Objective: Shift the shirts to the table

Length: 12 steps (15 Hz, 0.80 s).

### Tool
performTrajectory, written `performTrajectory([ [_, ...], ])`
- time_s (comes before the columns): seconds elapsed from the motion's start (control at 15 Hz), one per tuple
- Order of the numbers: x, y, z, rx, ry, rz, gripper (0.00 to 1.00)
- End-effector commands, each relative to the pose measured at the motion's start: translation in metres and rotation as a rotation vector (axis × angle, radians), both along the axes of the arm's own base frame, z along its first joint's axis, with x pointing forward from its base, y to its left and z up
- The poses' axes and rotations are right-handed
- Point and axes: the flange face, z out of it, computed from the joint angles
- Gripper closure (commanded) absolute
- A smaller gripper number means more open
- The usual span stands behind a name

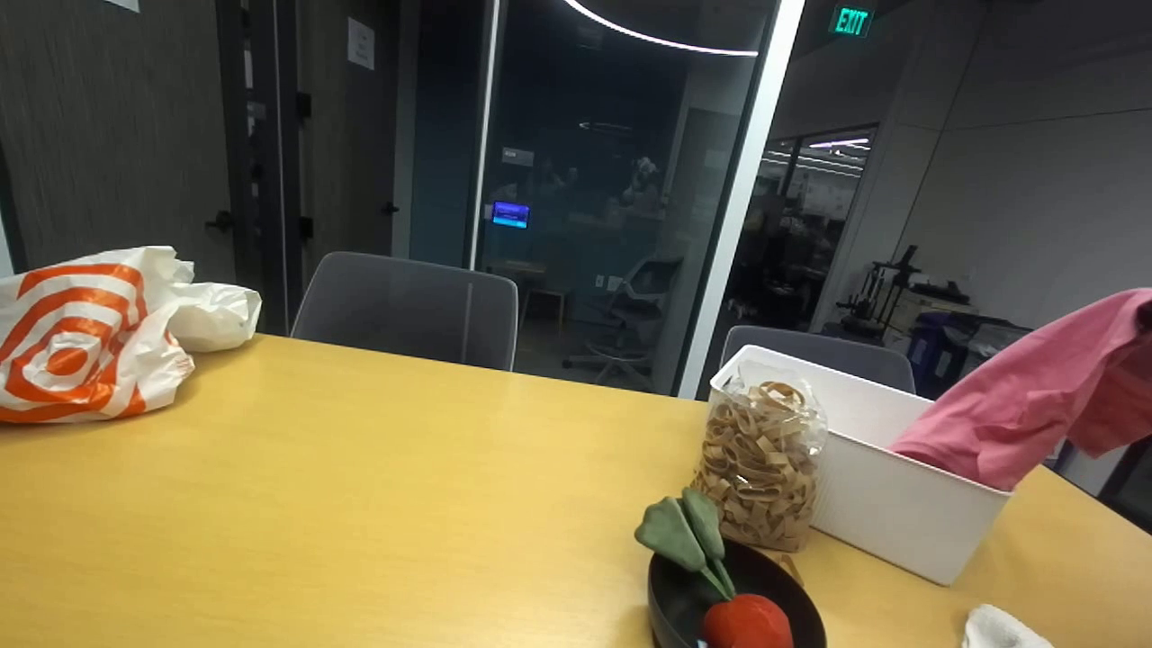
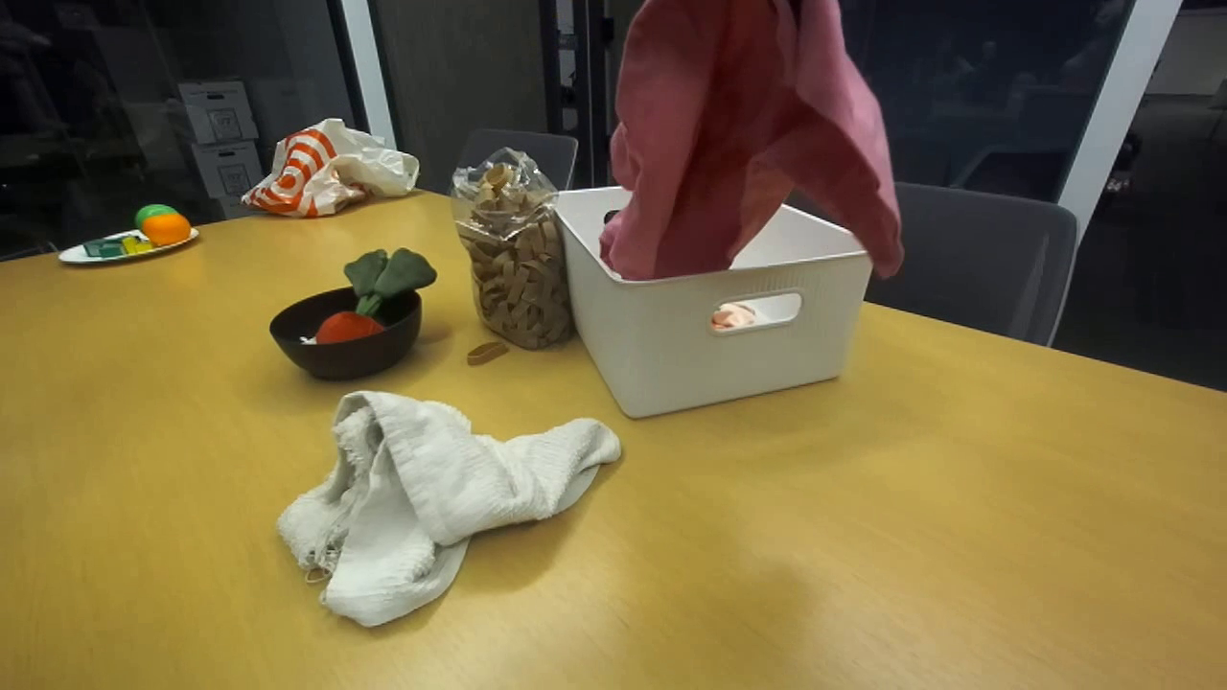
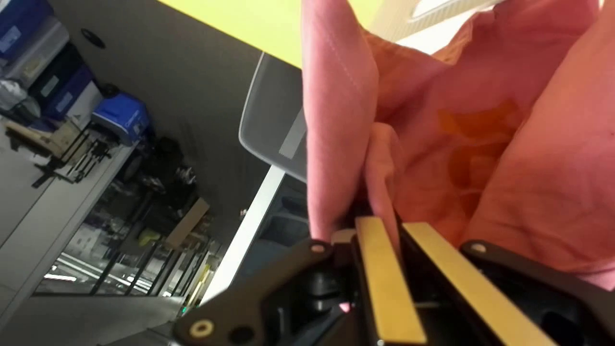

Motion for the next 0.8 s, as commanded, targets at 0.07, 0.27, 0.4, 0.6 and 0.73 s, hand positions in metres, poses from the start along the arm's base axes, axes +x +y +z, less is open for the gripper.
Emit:
performTrajectory([
  [0.07,-0.052,-0.005,0.056,-0.012,-0.107,-0.018,0.95],
  [0.27,-0.085,-0.008,0.085,-0.034,-0.153,-0.043,0.97],
  [0.4,-0.102,-0.011,0.097,-0.04,-0.158,-0.067,0.96],
  [0.6,-0.115,-0.022,0.089,-0.033,-0.087,-0.082,0.96],
  [0.73,-0.118,-0.027,0.069,0.011,0.008,-0.059,0.96],
])
